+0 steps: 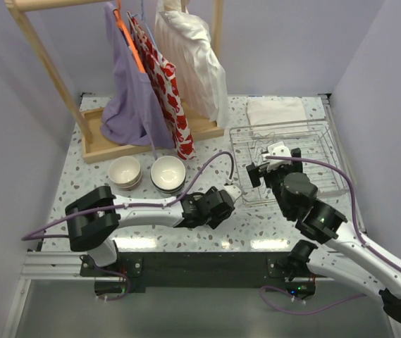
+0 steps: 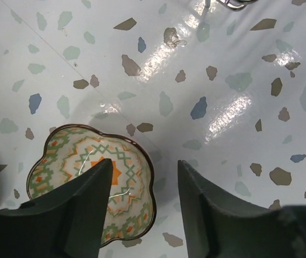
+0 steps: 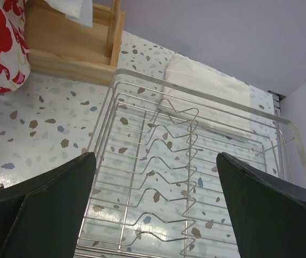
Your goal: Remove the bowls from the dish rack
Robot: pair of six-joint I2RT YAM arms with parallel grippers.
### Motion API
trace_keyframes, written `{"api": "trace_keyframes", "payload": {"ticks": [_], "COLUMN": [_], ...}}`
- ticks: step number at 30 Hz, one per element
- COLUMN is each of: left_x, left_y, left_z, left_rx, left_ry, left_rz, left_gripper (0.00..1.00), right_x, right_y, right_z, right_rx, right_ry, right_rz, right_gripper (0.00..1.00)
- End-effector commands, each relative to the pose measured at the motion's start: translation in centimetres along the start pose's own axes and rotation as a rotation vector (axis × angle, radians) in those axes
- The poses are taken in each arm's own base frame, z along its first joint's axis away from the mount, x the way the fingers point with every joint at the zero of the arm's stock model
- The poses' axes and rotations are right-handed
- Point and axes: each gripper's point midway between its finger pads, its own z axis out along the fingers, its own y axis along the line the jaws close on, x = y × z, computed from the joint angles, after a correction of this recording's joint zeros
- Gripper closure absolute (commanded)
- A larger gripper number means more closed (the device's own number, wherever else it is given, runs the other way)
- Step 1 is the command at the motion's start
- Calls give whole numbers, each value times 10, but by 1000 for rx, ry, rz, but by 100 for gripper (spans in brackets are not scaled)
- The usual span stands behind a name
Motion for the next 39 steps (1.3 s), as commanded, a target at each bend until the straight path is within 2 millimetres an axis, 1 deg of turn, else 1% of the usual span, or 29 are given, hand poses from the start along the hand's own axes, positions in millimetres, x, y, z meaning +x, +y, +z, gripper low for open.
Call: {"api": "trace_keyframes", "payload": {"ticks": [1,2,5,8,10,11,13,14,15,16,17,18,19,20,21,22,23,24,25,27,28,29,31,32,34,35,36,38,39], "left_x": [-28,-28,-44,-67,-84,-91,-98,-102,-106,-107,-109,-106,-104,-103,-96,-91,-88,-84,-75,-69,-58,-54,-42,-32,-17,-8,-2,12,16], "left_y": [6,10,17,27,44,61,78,93,102,110,127,137,147,168,178,188,205,212,223,242,254,261,273,282,292,294,295,297,296], "left_z": [-25,-28,-47,-69,-80,-84,-89,-91,-99,-102,-109,-112,-115,-126,-130,-136,-153,-161,-171,-206,-219,-244,-273,-302,-328,-351,-356,-382,-386], "left_rx": [-19,-32,-42,-39,-39,-41,-47,-65,-74,-86,-94,-99,-104,-123,-141,-166,-215,-241,-301,-381,-465,-507,-595,-669,-757,-776,-794,-834,-832], "left_ry": [-105,-101,-154,-238,-281,-299,-321,-342,-369,-382,-400,-402,-402,-428,-430,-431,-469,-481,-480,-544,-548,-605,-657,-726,-782,-852,-871,-946,-962], "left_rz": [-75,-87,-127,-178,-230,-271,-312,-338,-351,-365,-396,-414,-438,-489,-510,-527,-556,-569,-585,-627,-653,-677,-717,-755,-778,-804,-802,-818,-815], "left_gripper": [35,32,23,14,12,11,11,10,9,7,7,6,6,6,6,6,6,5,5,2,2,2,2,2,2,2,2,2,0], "right_x": [-12,-13,-14,-10,-3,-6,-2,-8,1,2,-3,4,8,6,12,10,12,13,6,6,-1,-8,-16,-25,-29,-33,-43,-40,-45], "right_y": [-6,-7,-10,-13,-13,-12,-10,-11,-12,-11,-14,-25,-23,-28,-44,-51,-62,-67,-76,-94,-101,-111,-123,-131,-144,-147,-153,-156,-160], "right_z": [2,1,0,1,4,5,9,11,15,17,19,21,25,26,28,27,26,22,17,5,-1,-13,-27,-41,-54,-59,-71,-78,-88], "right_rx": [36,40,56,84,107,109,111,113,124,111,116,142,109,107,148,155,176,188,215,288,308,348,389,411,463,465,472,480,491], "right_ry": [-41,-45,-48,-24,13,13,43,46,95,114,118,156,178,181,201,197,200,209,194,206,185,151,101,46,-4,-34,-99,-122,-167], "right_rz": [41,45,48,52,68,82,92,104,99,102,137,172,197,229,268,289,313,317,328,325,330,340,345,358,334,324,321,285,290], "right_gripper": [1,1,1,1,1,1,1,1,1,1,1,1,1,1,1,1,1,1,1,1,1,1,1,1,1,1,1,1,1]}}
